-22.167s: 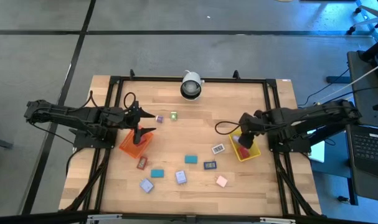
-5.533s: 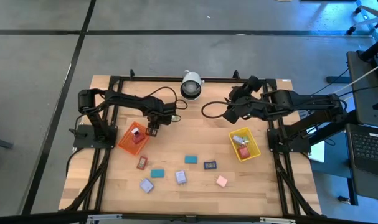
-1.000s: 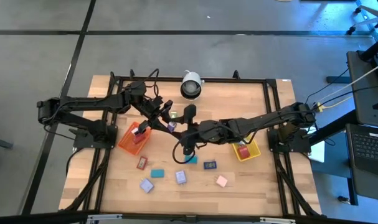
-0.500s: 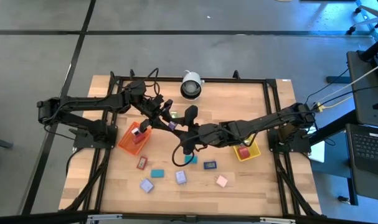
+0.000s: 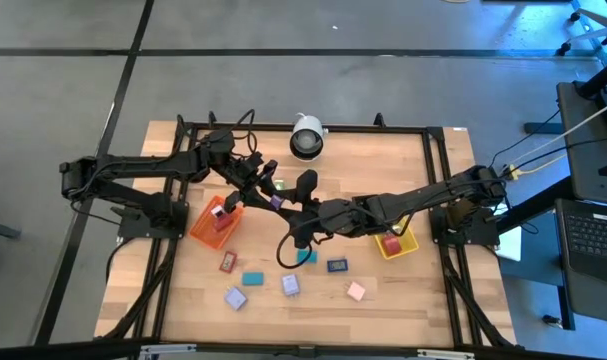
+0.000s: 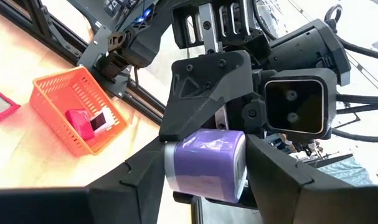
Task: Pick & Place Office items
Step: Put the violet charger adapter into the yellow basket
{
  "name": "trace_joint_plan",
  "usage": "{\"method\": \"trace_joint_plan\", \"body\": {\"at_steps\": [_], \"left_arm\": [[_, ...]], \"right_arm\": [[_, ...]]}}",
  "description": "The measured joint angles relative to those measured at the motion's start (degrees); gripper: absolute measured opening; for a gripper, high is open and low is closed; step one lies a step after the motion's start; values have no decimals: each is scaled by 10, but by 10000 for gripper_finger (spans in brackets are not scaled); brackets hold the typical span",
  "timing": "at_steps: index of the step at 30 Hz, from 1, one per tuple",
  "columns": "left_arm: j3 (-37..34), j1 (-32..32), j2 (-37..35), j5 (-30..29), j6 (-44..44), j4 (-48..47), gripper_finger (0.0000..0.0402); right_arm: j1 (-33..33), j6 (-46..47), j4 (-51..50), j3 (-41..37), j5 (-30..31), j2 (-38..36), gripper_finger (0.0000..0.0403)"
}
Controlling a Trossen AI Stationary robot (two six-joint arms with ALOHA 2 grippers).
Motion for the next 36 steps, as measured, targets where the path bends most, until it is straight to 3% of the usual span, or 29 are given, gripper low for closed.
{"method": "trace_joint_plan", "body": {"at_steps": [5, 13, 21, 36], "left_arm": [[0, 0, -1, -9, 0, 1, 139], [0, 10, -1, -16, 0, 6, 182], [0, 10, -1, -13, -10, 20, 175], [3, 40, -7, -65, -15, 49, 204]], "right_arm": [[1, -15, -1, 0, 24, 0, 188], [0, -16, -3, 0, 35, 0, 160], [0, -25, 0, 0, 35, -1, 160], [-2, -61, -10, -2, 107, -21, 160]]}}
